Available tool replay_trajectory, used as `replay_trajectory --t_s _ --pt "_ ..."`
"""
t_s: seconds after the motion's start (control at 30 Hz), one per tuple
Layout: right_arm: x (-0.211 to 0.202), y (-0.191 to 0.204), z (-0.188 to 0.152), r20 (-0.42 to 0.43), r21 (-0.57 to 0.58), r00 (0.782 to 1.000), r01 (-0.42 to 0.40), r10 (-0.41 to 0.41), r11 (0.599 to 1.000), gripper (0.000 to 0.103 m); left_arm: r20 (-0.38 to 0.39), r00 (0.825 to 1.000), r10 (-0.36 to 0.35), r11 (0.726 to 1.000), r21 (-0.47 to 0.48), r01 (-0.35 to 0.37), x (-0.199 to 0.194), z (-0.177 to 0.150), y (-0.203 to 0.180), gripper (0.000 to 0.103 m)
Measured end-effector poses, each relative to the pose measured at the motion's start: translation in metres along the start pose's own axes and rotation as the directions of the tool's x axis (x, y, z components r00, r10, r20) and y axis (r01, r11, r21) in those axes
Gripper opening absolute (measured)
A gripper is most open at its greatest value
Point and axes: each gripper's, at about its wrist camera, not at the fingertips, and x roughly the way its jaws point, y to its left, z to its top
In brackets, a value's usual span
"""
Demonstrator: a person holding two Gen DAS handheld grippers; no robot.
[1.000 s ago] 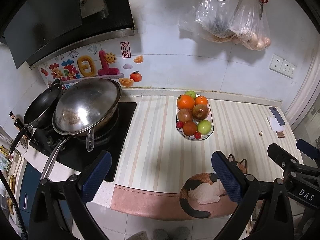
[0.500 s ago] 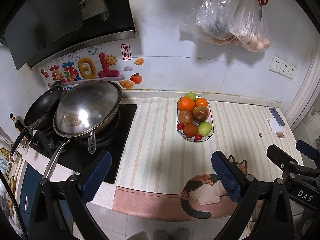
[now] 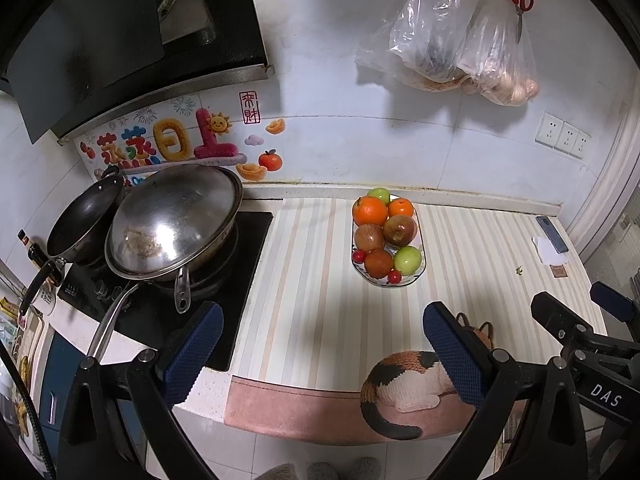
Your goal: Organize fruits
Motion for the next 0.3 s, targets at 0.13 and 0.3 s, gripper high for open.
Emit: replay_trajectory --t_s 0.13,0.3 --pt "-0.0001 -0.0004 0.0011 0.002 0.002 1.0 -0.001 0.001 1.0 0.102 -0.002 1.0 0.0 1.0 -0.003 0.0 0.0002 -0.0006 0.0001 0.103" --pt "0.0001 0.0005 0.0018 0.003 0.001 1.0 0.001 -0.001 1.0 0.102 -0.001 1.0 0.0 1.0 -0.006 0.0 -0.0005 0.0 -0.0006 0.103"
